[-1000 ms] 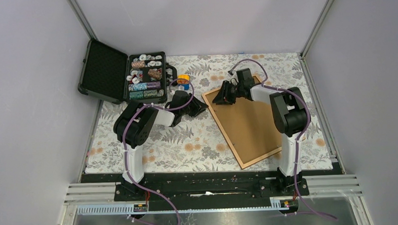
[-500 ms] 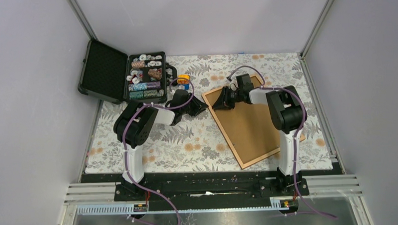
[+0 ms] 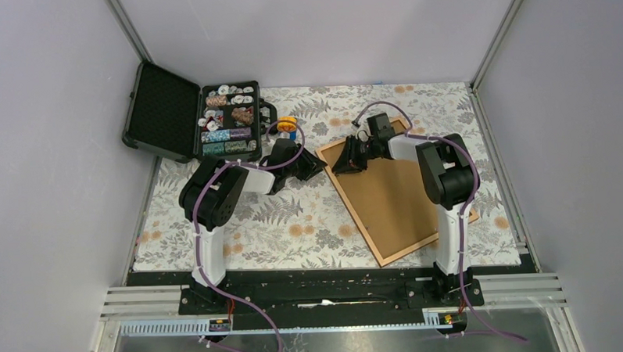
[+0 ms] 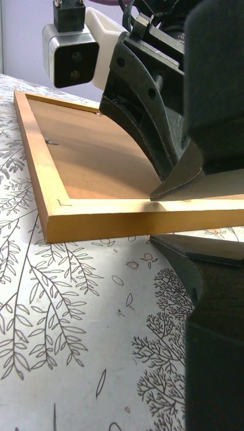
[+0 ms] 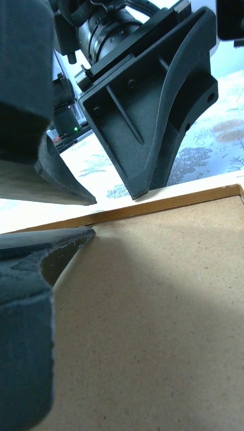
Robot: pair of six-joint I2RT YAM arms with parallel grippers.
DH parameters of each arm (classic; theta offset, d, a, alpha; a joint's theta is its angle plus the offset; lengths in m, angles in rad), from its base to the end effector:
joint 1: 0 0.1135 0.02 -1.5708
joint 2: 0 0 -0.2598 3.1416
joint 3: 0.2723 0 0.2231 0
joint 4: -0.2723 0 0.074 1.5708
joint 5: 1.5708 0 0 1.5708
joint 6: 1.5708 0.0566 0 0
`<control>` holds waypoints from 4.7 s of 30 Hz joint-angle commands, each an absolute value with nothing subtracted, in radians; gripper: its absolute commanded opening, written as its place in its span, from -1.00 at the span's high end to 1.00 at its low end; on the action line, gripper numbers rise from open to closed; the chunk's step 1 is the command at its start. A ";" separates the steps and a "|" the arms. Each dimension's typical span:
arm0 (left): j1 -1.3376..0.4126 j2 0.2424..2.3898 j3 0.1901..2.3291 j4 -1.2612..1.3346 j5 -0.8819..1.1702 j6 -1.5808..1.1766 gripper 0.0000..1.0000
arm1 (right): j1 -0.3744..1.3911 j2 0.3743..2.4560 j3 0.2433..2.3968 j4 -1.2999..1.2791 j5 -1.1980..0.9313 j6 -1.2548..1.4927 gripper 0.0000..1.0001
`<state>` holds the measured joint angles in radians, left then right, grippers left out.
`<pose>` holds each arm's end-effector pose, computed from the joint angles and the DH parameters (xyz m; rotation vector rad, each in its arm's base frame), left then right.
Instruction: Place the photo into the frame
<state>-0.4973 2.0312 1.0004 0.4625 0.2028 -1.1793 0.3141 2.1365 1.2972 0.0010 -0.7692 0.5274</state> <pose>0.3518 -0.2039 0.1231 -0.6683 2.2787 -1.1272 0.3912 0.1685 0.1277 -0.1185 2.4996 1.3010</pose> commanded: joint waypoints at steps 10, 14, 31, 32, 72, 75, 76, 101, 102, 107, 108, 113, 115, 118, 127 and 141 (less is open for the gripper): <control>-0.491 2.054 1.010 0.455 0.214 -1.138 0.25 | 0.334 1.852 1.365 -0.418 -0.503 0.317 -0.16; -0.493 2.024 0.967 0.527 0.219 -1.123 0.14 | 0.357 1.716 1.239 -0.467 -0.396 0.258 -0.39; -0.550 1.783 0.736 0.696 0.197 -0.999 -0.47 | 0.675 1.370 0.785 -0.583 -0.053 0.467 -0.40; -0.550 1.761 0.712 0.701 0.192 -0.997 -0.48 | 0.691 1.368 0.769 -0.574 -0.041 0.485 -0.34; -0.517 1.530 0.332 0.994 0.067 -1.102 -0.67 | 0.704 1.504 1.029 -0.413 0.188 0.337 -0.74; -0.517 1.548 0.350 1.002 0.106 -1.088 -0.69 | 0.681 1.377 0.950 -0.515 0.302 0.410 -0.77; -0.517 1.555 0.360 1.002 0.125 -1.078 -0.70 | 0.664 1.340 0.923 -0.536 0.326 0.439 -0.77; -0.518 1.592 0.389 1.061 0.262 -1.016 -0.98 | -0.069 1.325 0.733 -0.412 0.112 0.567 -0.36; -0.520 1.593 0.392 1.056 0.262 -1.013 -0.97 | -0.085 1.343 0.750 -0.410 0.105 0.557 -0.36; -0.534 1.591 0.411 1.016 0.247 -1.001 -0.97 | -0.115 1.416 0.786 -0.393 0.093 0.552 -0.22; -0.538 1.588 0.414 1.008 0.240 -0.997 -0.97 | -0.115 1.430 0.785 -0.391 0.089 0.556 -0.10; -0.561 1.579 0.426 0.972 0.222 -0.982 -0.97 | -0.115 1.468 0.732 -0.349 0.086 0.587 0.16; -0.564 1.579 0.430 0.956 0.217 -0.985 -0.98 | -0.115 1.473 0.696 -0.307 0.083 0.603 0.23; -0.570 1.580 0.435 0.939 0.215 -0.985 -0.97 | -0.115 1.485 0.663 -0.262 0.079 0.606 0.33; -0.574 1.569 0.430 0.939 0.204 -0.979 -0.97 | -0.115 1.406 0.640 -0.226 0.003 0.523 1.00; -0.645 1.468 0.478 0.709 0.120 -0.896 -0.96 | -0.115 0.954 0.359 0.207 -0.189 0.649 1.00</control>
<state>-0.6151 1.5238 0.4095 0.8291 0.1570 -0.9600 -0.1162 1.0313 0.3752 -0.0544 -0.0830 0.5823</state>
